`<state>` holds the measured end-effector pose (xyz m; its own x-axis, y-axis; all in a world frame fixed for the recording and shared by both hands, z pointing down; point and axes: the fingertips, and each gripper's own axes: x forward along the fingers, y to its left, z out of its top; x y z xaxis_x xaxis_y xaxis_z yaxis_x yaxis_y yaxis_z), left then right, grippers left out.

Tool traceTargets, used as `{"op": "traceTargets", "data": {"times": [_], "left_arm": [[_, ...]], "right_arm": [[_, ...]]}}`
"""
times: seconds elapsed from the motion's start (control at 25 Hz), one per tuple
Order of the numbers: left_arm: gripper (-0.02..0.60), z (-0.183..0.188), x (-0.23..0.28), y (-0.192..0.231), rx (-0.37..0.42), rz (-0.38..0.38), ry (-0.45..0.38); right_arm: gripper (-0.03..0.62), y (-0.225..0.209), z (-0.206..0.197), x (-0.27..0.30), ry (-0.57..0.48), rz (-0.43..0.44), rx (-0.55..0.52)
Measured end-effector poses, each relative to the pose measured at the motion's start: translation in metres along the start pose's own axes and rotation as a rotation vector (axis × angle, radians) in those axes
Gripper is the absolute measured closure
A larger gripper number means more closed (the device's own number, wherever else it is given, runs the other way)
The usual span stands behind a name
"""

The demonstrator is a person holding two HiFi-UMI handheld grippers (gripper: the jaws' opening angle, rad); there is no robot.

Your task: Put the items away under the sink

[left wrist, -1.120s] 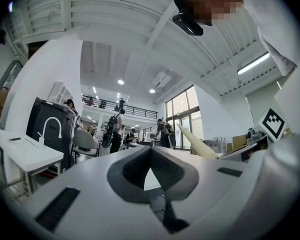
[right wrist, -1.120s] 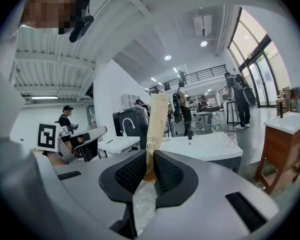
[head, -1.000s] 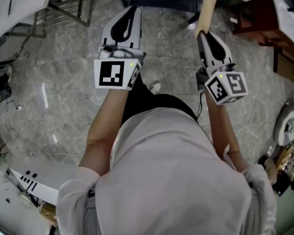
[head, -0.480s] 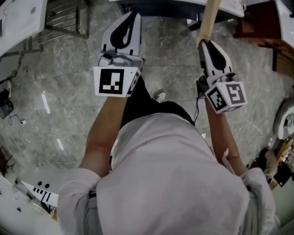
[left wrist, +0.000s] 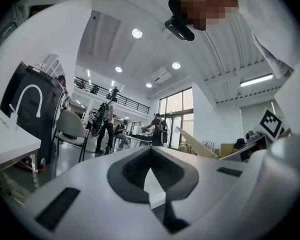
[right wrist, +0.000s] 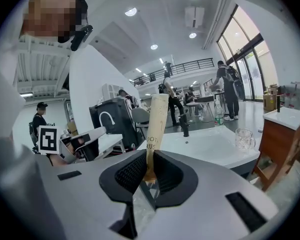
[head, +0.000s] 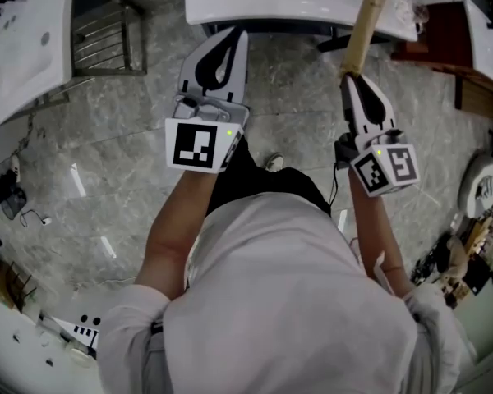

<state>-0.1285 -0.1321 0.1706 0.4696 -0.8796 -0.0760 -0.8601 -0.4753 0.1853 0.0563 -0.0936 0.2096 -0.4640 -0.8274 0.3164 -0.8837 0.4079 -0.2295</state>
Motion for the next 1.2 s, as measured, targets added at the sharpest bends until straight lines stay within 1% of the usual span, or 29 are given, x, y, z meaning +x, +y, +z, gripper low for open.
{"op": "traceTargets", "data": {"times": [0.2,0.4,0.6,0.68,0.76,0.8,0.88,0.96,1.08,1.2], "left_arm": [[0.578,-0.010,0.010,0.005,-0.014,-0.045,0.015],[0.580,-0.016,0.017,0.004,-0.033,-0.044,0.017],[0.578,-0.036,0.025,-0.008,-0.021,-0.029,0.060],[0.580,-0.056,0.028,-0.013,0.007,-0.021,0.091],[0.580,-0.085,0.033,-0.009,0.046,-0.003,0.122],[0.578,-0.098,0.037,-0.005,0.057,0.011,0.124],[0.580,-0.120,0.042,0.000,0.074,0.041,0.112],[0.578,-0.133,0.044,-0.001,0.093,0.062,0.080],[0.580,-0.151,0.043,-0.014,0.114,0.074,0.063],[0.578,-0.171,0.041,-0.023,0.108,0.074,0.051]], "right_arm": [[0.530,0.002,0.002,0.010,0.010,-0.021,-0.010],[0.530,-0.005,-0.003,0.012,0.021,-0.029,-0.008],[0.530,-0.026,-0.017,0.014,0.038,-0.001,0.010],[0.530,-0.037,-0.029,0.018,0.043,0.032,0.011],[0.530,-0.050,-0.044,0.028,0.034,0.077,0.003],[0.530,-0.057,-0.053,0.032,0.028,0.097,-0.004],[0.530,-0.070,-0.074,0.039,0.024,0.132,-0.021],[0.530,-0.078,-0.093,0.042,0.027,0.165,-0.036],[0.530,-0.090,-0.120,0.035,0.049,0.190,-0.041],[0.530,-0.097,-0.143,0.034,0.057,0.207,-0.038]]}}
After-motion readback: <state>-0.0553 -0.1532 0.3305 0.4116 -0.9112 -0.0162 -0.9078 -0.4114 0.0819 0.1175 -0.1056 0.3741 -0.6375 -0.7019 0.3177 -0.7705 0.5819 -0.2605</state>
